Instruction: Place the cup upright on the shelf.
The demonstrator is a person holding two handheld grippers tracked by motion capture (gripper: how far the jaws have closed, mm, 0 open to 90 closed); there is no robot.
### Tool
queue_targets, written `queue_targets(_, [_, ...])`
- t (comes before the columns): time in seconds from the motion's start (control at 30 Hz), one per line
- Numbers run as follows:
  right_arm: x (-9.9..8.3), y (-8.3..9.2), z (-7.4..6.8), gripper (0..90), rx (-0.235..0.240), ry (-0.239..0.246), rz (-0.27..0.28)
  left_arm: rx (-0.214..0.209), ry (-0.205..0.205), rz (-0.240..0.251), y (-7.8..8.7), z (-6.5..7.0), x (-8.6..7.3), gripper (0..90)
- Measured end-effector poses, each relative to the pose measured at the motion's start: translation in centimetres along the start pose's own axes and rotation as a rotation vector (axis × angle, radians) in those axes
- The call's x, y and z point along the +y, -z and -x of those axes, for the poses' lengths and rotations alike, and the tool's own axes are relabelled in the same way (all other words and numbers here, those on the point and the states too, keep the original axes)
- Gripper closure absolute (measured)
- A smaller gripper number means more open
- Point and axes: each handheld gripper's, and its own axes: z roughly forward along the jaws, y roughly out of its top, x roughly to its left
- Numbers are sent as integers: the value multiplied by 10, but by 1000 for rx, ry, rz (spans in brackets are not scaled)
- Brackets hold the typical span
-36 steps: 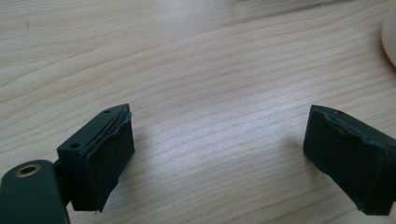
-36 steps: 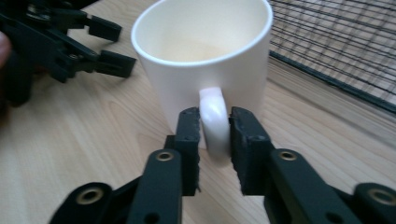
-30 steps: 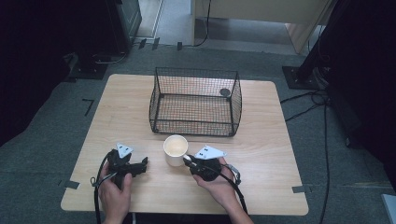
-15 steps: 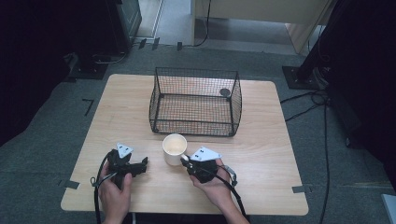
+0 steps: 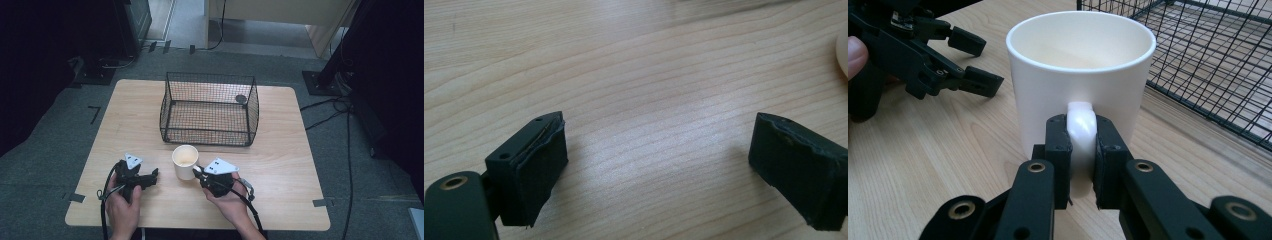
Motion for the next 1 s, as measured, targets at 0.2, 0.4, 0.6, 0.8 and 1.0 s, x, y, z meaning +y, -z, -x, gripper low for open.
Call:
queue_targets(0.2, [3,4,0,805,3,2,12,0,0,0,0,0,0,93])
queue_targets(0.4, [11,11,3,804,8,-8,35,0,0,0,0,0,0,93])
queue_targets(0.6, [24,16,5,804,11,-3,50,0,1,1,0,0,0,93])
queue_targets(0.8, [39,20,8,804,19,4,76,0,3,1,0,0,0,93])
queue_targets(1.0, [55,25,14,804,18,-7,104,0,3,1,0,0,0,93])
